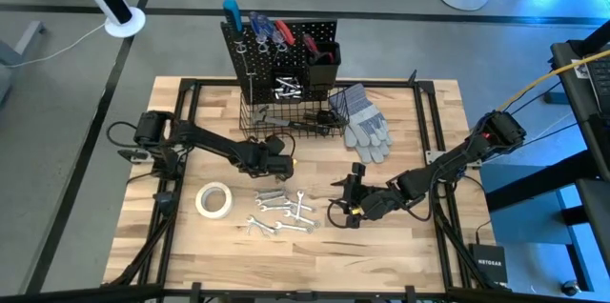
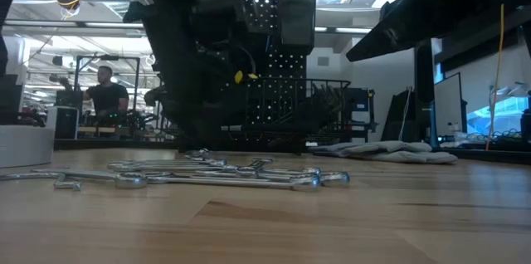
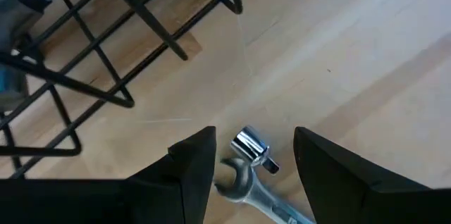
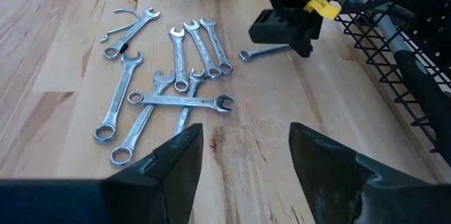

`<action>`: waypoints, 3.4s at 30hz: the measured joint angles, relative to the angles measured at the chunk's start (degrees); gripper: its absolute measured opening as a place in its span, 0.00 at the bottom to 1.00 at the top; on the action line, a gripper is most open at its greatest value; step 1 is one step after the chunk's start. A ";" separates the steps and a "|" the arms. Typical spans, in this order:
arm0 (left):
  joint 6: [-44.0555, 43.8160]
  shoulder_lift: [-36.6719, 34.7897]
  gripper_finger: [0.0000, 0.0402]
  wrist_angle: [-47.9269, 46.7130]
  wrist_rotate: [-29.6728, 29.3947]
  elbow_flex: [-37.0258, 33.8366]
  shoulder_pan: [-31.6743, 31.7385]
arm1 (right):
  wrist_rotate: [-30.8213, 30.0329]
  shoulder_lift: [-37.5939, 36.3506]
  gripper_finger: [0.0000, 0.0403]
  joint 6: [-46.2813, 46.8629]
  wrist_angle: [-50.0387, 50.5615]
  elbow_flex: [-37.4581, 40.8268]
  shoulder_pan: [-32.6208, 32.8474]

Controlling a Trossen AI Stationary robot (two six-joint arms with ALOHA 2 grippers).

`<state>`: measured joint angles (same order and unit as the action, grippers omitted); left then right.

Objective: Hang tools onto peg board
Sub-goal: Put the socket adapter into the left black bin on the peg board, then hang the wrench on the peg board

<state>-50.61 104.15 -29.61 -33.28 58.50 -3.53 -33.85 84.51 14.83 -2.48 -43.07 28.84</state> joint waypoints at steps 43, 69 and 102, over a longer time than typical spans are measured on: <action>12.41 1.69 0.13 -0.34 1.04 3.21 -3.73 | 0.00 0.00 0.54 0.31 1.09 0.00 0.00; 43.77 -26.92 0.14 18.55 -14.53 8.26 -0.55 | -0.13 0.00 0.54 0.35 0.94 0.00 0.00; 53.52 -24.80 0.43 21.06 -2.27 8.24 15.08 | -0.04 0.00 0.54 0.35 1.09 0.00 0.00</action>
<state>2.91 79.35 -8.55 -35.55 66.74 11.55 -33.89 84.51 15.18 -1.39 -43.07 28.84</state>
